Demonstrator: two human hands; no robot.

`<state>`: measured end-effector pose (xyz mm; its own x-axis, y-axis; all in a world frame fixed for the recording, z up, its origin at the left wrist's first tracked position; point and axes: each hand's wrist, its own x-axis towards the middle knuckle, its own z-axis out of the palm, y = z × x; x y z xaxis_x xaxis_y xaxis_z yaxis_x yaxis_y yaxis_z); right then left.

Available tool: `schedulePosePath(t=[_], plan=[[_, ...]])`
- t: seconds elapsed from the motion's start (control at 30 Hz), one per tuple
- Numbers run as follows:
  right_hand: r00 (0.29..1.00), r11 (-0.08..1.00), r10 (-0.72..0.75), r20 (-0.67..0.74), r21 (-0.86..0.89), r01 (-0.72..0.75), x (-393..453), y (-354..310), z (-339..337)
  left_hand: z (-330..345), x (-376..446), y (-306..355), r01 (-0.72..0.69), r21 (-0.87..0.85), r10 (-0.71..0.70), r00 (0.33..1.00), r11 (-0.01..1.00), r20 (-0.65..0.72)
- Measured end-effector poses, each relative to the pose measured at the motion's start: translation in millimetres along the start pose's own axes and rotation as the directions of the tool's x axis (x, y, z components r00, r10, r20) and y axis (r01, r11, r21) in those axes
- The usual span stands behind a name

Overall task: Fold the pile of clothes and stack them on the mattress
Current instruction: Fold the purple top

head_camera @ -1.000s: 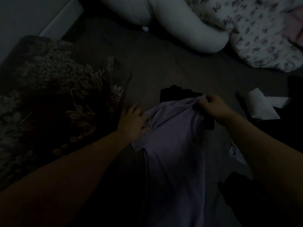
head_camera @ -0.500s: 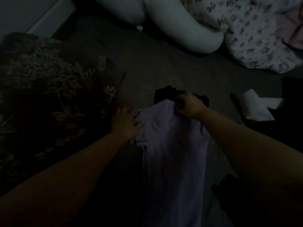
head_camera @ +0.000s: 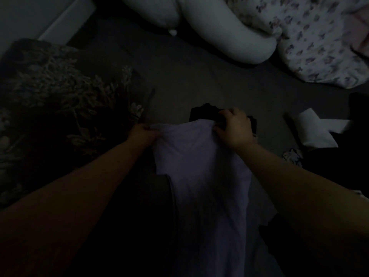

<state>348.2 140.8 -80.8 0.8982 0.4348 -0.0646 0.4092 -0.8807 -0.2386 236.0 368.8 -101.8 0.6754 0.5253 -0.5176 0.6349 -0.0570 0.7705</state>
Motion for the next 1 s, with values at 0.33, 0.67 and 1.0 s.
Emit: schedulePosePath(t=[0.33,0.67,1.0], plan=[[0.947,0.937,0.310,-0.080,0.196,-0.290,-37,30,7,34,-26,-17,0.212,-0.197,-0.203,0.977,0.957,0.069],[0.962,0.948,0.245,-0.118,0.236,-0.212,-51,53,-19,43,-82,24,-0.372,0.403,0.422,0.906,0.836,-0.039],[0.930,0.884,0.271,0.247,0.318,-0.342,-46,60,-17,84,-82,10,-0.457,0.363,0.475,0.879,0.812,0.043]])
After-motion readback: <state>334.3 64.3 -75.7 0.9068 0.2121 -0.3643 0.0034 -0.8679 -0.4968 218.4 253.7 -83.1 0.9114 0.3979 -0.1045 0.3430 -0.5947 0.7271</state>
